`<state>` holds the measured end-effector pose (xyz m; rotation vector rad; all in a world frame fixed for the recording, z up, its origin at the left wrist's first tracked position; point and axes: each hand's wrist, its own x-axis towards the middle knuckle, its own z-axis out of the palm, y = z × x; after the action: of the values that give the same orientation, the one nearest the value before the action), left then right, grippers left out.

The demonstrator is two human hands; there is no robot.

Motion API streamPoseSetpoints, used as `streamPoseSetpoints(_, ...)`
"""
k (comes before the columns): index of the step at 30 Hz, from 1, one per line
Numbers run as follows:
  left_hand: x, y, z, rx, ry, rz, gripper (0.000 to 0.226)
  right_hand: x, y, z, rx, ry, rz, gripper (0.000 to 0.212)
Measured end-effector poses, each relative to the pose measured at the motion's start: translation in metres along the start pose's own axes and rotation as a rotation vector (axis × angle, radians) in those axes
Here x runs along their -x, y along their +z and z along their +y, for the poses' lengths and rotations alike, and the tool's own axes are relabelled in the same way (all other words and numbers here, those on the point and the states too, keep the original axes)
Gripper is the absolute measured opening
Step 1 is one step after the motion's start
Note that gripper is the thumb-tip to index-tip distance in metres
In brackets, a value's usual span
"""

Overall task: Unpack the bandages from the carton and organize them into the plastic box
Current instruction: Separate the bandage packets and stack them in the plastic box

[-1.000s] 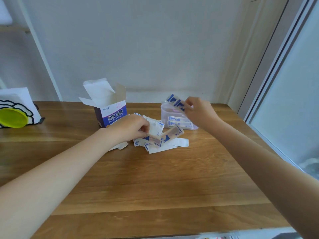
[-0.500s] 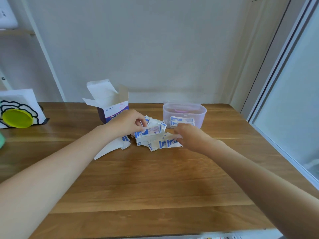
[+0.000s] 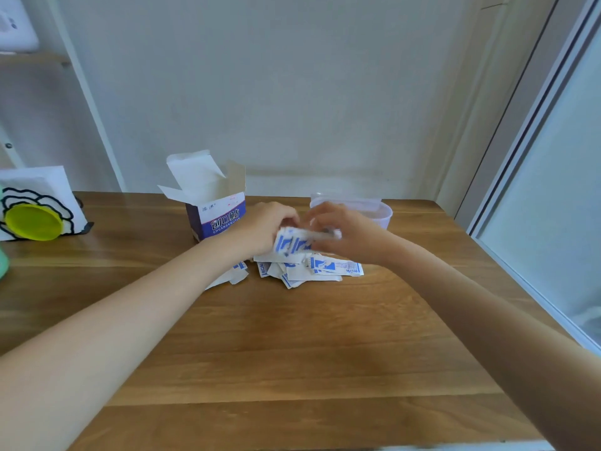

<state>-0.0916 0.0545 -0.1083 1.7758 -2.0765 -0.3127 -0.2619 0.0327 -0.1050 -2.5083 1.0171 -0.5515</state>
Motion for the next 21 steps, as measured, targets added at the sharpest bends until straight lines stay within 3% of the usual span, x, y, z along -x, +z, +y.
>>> streamPoseSetpoints(5, -0.003, 0.012, 0.018, 0.023, 0.051, 0.047, 0.017, 0.004, -0.004, 0.013, 0.236, 0.141, -0.056, 0.015)
streamPoseSetpoints(9, -0.006, 0.031, 0.018, -0.064, 0.027, -0.149, 0.021, 0.023, -0.014, 0.034, 0.01, 0.272, -0.094, 0.024)
streamPoseSetpoints(11, -0.007, 0.043, 0.023, -0.195, 0.028, -0.254, 0.026, 0.027, -0.011, 0.041, 0.017, 0.299, -0.139, 0.022)
streamPoseSetpoints(14, -0.01, 0.052, 0.024, -0.313, 0.058, -0.256, 0.028, 0.03, -0.007, 0.046, 0.042, 0.346, -0.122, 0.007)
streamPoseSetpoints(16, -0.011, 0.05, 0.022, -0.263, 0.054, -0.26, 0.027, 0.031, -0.007, 0.047, -0.013, 0.37, -0.104, 0.02)
streamPoseSetpoints(19, -0.013, 0.047, 0.017, -0.194, 0.061, -0.266, 0.02, 0.03, -0.007, 0.045, -0.015, 0.329, -0.104, 0.014)
streamPoseSetpoints(21, -0.013, 0.047, 0.015, -0.183, 0.069, -0.267, 0.012, 0.027, -0.005, 0.043, 0.011, 0.275, -0.141, 0.024)
